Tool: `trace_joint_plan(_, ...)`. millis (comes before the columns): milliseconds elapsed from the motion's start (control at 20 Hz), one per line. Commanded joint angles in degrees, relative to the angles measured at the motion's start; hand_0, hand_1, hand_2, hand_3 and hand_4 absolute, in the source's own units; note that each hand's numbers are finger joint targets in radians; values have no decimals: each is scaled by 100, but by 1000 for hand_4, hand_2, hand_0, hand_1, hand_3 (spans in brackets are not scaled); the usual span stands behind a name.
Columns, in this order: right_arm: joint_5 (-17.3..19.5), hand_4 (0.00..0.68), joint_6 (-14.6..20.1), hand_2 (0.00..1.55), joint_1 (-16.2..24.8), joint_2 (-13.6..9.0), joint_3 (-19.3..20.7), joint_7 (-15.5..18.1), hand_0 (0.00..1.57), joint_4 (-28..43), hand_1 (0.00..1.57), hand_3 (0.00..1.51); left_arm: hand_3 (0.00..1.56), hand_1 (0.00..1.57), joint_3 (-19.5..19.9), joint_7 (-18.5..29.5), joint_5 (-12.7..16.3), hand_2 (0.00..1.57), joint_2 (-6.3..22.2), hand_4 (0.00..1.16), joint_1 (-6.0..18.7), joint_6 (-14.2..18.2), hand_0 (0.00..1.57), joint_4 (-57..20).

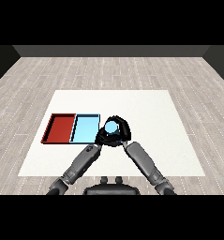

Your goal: Pick the blue can and put it in the blue box

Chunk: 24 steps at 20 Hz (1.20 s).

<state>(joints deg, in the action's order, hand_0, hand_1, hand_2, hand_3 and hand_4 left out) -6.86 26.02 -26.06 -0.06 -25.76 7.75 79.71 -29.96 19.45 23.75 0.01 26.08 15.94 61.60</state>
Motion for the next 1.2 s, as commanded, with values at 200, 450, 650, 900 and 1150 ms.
trace_joint_plan(200,-641,607,356,1454,37,3,-427,289,1469,70,1469,1393,0,0,-555,111,402,103,3,602,86,1086,0,-105)
trace_joint_plan(450,-1039,626,539,1442,-88,2,-562,594,1459,-17,1459,1395,1471,1571,-663,1035,1803,1571,5,747,379,625,1571,-805)
trace_joint_plan(650,-861,617,145,1441,-222,1,-84,332,1444,-24,1444,1394,1499,1571,-635,820,1587,1571,4,914,212,791,1571,-305)
trace_joint_plan(900,-1019,528,-135,1417,210,-302,-37,34,1388,732,1388,1374,1512,1571,-446,1596,1232,1571,3,1105,-139,503,1571,-457)
trace_joint_plan(1150,-536,0,-224,0,69,-108,-290,4,0,177,0,0,1535,1571,-484,1709,1510,1571,1,1122,339,691,1571,-735)
